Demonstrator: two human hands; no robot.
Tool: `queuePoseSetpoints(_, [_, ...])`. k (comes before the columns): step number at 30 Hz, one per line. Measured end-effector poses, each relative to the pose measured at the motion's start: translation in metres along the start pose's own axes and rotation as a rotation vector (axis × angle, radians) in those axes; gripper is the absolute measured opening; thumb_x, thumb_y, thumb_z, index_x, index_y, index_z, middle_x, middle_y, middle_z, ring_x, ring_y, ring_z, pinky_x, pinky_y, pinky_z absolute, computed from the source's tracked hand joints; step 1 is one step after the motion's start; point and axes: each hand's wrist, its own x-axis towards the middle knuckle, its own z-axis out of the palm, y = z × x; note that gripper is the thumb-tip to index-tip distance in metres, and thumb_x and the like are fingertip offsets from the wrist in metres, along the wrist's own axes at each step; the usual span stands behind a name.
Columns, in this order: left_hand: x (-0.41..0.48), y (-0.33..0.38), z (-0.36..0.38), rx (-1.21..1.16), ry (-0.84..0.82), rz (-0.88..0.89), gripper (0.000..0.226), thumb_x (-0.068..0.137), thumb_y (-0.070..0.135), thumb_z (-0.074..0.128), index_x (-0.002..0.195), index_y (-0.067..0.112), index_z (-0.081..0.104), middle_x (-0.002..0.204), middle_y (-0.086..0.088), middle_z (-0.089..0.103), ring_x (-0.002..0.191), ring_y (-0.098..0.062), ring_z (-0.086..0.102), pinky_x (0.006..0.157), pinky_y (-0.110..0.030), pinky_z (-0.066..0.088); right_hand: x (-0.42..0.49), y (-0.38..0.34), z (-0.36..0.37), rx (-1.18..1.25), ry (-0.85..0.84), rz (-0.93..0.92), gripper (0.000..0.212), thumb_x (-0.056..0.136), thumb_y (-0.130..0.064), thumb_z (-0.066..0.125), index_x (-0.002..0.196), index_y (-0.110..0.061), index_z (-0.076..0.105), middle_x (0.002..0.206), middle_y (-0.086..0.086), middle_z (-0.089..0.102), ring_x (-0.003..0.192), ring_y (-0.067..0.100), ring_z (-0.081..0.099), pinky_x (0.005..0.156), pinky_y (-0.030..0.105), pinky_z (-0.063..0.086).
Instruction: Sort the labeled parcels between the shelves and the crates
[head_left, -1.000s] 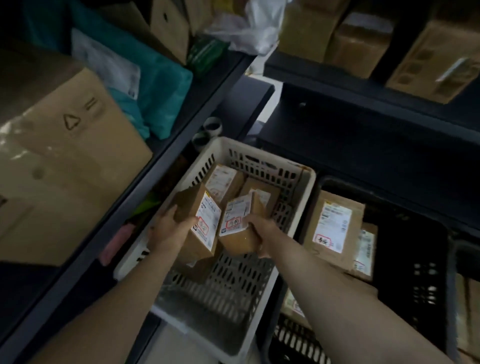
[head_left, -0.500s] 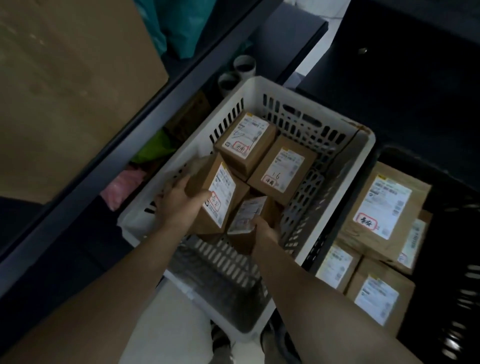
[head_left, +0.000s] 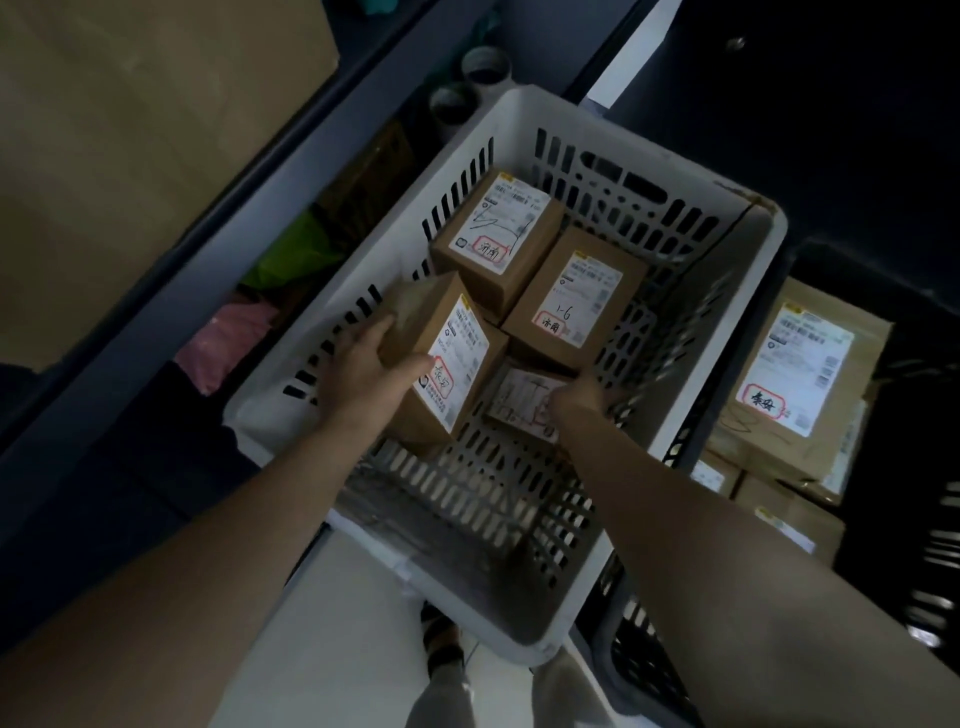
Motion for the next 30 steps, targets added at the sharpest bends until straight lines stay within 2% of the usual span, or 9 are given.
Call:
queuePoseSetpoints(3, [0.0,-0.003,0.003,-0.064,-0.001,0.006,0.078,0.057,0.047,0.063,0.133,0.032,0.05,0.137,-0.005,0.041,0.119,-0.028,0.049,0.096,-0.051,0.046,-0.005,0.002,0.005,-0.034,0.068,-0.017,0.062,0.092,-0.008,0.054,0.148,-0.009,0.029,0.151,0.028,0.023,0.138,0.042,0.027,0.113,0.047,0.027])
queuePoseSetpoints(8, [0.0,-0.006,0.007,-0.101,0.0,0.022,0.073,0.068,0.039,0.069,0.136,0.029,0.046,0.138,-0.006,0.038,0.12,-0.028,0.047,0.095,-0.046,0.046,0.001,0.003,0.011,0.124,0.169,-0.064,0.051,0.09,-0.005,0.05,0.139,-0.012,0.041,0.142,0.02,0.04,0.128,0.039,0.043,0.105,0.046,0.04])
queuePoseSetpoints(10, [0.002,-0.008,0.009,-0.105,0.004,0.029,0.064,0.078,0.029,0.069,0.137,0.027,0.045,0.139,-0.006,0.037,0.12,-0.028,0.046,0.091,-0.039,0.045,0.0,0.007,0.006,-0.05,0.186,-0.122,0.052,0.091,-0.009,0.053,0.141,-0.011,0.038,0.145,0.022,0.034,0.131,0.039,0.038,0.107,0.045,0.037])
queuePoseSetpoints(14, [0.001,-0.007,0.012,-0.12,0.009,0.026,0.064,0.079,0.027,0.069,0.138,0.027,0.044,0.139,-0.005,0.036,0.12,-0.025,0.046,0.087,-0.035,0.042,-0.017,0.004,0.013,-0.786,0.063,-0.36,0.054,0.093,-0.025,0.053,0.143,-0.016,0.035,0.149,0.019,0.026,0.138,0.04,0.023,0.111,0.056,0.021])
queuePoseSetpoints(18, [0.0,-0.006,0.014,-0.136,-0.013,0.044,0.066,0.076,0.03,0.07,0.138,0.027,0.045,0.136,-0.004,0.037,0.115,-0.021,0.048,0.083,-0.033,0.044,-0.016,0.016,0.026,-1.083,-0.142,-0.453,0.088,0.09,-0.038,0.06,0.155,-0.026,0.002,0.156,0.024,0.009,0.141,0.045,0.014,0.108,0.064,0.024])
queuePoseSetpoints(21, [0.0,-0.009,0.012,-0.164,-0.048,0.044,0.078,0.06,0.047,0.068,0.134,0.03,0.049,0.135,-0.003,0.042,0.116,-0.021,0.051,0.09,-0.041,0.05,-0.016,0.016,0.031,-1.117,-0.18,-0.427,0.095,0.091,-0.031,0.062,0.153,-0.033,-0.01,0.158,0.023,-0.005,0.142,0.049,0.004,0.103,0.074,0.023])
queuePoseSetpoints(25, [0.0,-0.016,0.007,-0.227,-0.083,0.052,0.069,0.055,0.05,0.067,0.122,0.036,0.056,0.13,-0.003,0.05,0.114,-0.021,0.055,0.09,-0.045,0.052,-0.01,0.006,0.046,-1.063,-0.114,-0.411,0.095,0.091,-0.034,0.061,0.152,-0.037,-0.011,0.155,0.022,0.01,0.138,0.049,0.014,0.098,0.075,0.028])
queuePoseSetpoints(27, [0.0,-0.02,0.005,-0.264,-0.101,0.047,0.069,0.058,0.05,0.068,0.124,0.036,0.056,0.13,-0.003,0.052,0.114,-0.02,0.056,0.088,-0.039,0.053,-0.006,0.003,0.047,-1.029,-0.021,-0.457,0.098,0.09,-0.035,0.064,0.152,-0.036,-0.012,0.153,0.023,0.011,0.138,0.048,0.015,0.099,0.072,0.031])
queuePoseSetpoints(30, [-0.003,-0.026,0.006,-0.32,-0.1,0.032,0.063,0.066,0.042,0.067,0.127,0.034,0.054,0.131,-0.003,0.052,0.112,-0.016,0.057,0.076,-0.023,0.048,-0.003,-0.001,0.044,-0.996,0.011,-0.481,0.094,0.091,-0.019,0.062,0.154,-0.023,-0.008,0.156,0.024,0.001,0.143,0.047,0.006,0.103,0.062,0.035])
